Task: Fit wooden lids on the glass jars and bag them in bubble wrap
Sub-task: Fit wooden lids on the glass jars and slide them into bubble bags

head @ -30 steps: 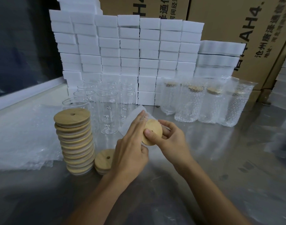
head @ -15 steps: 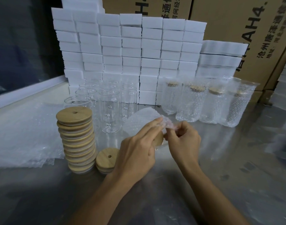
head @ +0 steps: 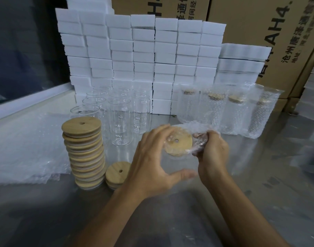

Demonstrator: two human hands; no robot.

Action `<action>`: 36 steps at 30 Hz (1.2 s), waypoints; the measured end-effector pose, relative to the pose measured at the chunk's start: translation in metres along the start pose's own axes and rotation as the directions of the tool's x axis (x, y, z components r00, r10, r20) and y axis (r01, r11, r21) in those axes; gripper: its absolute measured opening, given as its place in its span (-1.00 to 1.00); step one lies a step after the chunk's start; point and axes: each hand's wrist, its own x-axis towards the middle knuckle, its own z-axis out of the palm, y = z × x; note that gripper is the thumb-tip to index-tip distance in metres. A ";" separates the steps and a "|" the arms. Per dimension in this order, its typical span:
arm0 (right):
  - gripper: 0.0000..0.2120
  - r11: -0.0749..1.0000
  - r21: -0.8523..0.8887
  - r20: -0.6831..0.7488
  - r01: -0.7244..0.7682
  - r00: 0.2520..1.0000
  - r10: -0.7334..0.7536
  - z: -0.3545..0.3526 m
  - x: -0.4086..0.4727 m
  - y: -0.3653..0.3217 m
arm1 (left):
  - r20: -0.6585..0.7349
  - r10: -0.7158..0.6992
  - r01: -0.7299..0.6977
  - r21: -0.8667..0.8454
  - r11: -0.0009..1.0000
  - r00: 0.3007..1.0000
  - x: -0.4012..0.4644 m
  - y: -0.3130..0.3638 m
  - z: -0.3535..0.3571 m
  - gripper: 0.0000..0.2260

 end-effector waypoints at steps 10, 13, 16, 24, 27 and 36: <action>-0.85 0.952 0.202 0.452 -0.229 0.885 0.117 0.003 -0.012 -0.010 | -0.184 -0.317 0.239 -0.353 0.905 0.930 0.002 -0.008 0.007 -0.44; -0.76 0.999 0.035 0.479 0.011 0.877 -0.027 0.002 -0.011 -0.006 | -0.302 -0.464 0.286 -0.483 0.828 0.833 0.006 -0.009 0.006 -0.44; -0.25 0.794 -0.393 0.647 0.464 0.753 -0.119 -0.005 -0.012 -0.001 | -0.329 -0.537 0.301 -0.555 0.776 0.777 0.008 -0.012 0.003 -0.36; -0.14 0.654 -0.388 0.722 0.649 0.656 -0.222 -0.006 -0.015 0.014 | -0.215 -0.285 0.139 -0.516 0.845 0.934 0.005 0.003 0.008 -0.57; -0.24 0.666 -0.341 0.670 0.663 0.669 -0.322 -0.005 -0.013 0.014 | -0.141 -0.264 0.155 -0.519 0.841 0.954 0.003 0.004 0.009 -0.44; -0.29 0.998 0.065 0.497 0.014 0.867 -0.044 -0.004 -0.012 -0.006 | 0.169 -0.351 0.377 -0.610 0.697 0.921 -0.001 0.023 0.018 -0.41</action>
